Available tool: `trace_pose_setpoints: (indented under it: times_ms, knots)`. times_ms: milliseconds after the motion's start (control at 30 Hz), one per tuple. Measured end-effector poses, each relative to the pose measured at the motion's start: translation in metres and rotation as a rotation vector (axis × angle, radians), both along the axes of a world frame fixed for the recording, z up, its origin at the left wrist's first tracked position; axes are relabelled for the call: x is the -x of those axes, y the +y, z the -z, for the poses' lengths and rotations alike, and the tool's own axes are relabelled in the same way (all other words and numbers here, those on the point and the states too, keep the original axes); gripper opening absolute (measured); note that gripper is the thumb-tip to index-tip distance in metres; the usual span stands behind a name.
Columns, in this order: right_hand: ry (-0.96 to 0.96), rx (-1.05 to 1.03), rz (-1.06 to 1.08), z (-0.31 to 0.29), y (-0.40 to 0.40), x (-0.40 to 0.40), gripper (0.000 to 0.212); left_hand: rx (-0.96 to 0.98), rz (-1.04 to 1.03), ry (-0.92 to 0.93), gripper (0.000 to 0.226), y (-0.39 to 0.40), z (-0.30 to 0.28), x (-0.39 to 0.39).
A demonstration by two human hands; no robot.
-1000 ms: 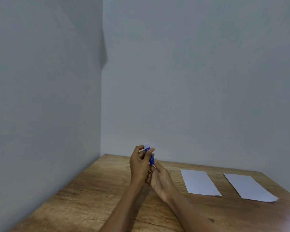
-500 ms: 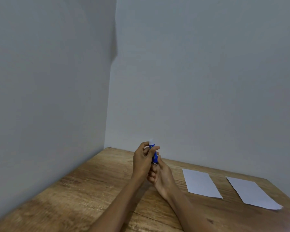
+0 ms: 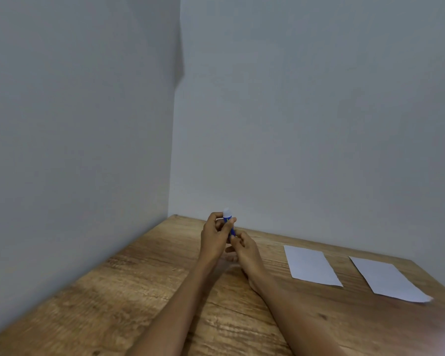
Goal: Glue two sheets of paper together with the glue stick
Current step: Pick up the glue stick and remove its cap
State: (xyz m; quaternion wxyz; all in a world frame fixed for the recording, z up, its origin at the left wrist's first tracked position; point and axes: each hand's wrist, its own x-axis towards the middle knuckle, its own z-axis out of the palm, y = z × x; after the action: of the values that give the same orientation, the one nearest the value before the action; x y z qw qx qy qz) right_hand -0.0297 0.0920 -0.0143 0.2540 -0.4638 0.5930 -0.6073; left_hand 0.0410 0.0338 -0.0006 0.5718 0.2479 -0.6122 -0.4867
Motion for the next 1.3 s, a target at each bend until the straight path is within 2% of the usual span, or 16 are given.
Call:
trace_pose_setpoints:
  times_ms: [100,267,433,633,767,900,1067,1300]
  knots:
    - [0.082,-0.022,-0.030,0.002,0.000,0.004,0.027,-0.001,-0.006,-0.051,0.014,-0.006,0.002,-0.012]
    - [0.149,-0.085,-0.102,0.002,0.002,0.009,0.020,0.071,0.086,-0.103,0.010,-0.006,0.003,-0.022]
    - [0.264,-0.086,0.028,-0.001,0.002,0.017,0.012,0.089,0.098,-0.109,0.015,-0.001,0.002,-0.019]
    - [0.345,-0.128,0.116,0.007,-0.004,0.010,0.018,0.074,0.084,-0.167,0.017,-0.003,0.008,-0.024]
    - [0.507,-0.190,0.129,0.011,-0.007,0.006,0.036,0.005,0.103,-0.209,0.022,-0.003,0.017,-0.029]
    - [0.624,-0.251,0.108,0.011,-0.005,0.003,0.009,-0.036,0.141,-0.252,0.030,-0.001,0.020,-0.033]
    - [0.624,-0.238,0.090,0.012,-0.005,0.002,0.018,-0.038,0.123,-0.299,0.050,0.000,0.023,-0.039]
    - [0.602,-0.244,0.050,0.012,-0.002,0.002,0.020,-0.032,0.088,-0.347,0.050,-0.001,0.025,-0.039]
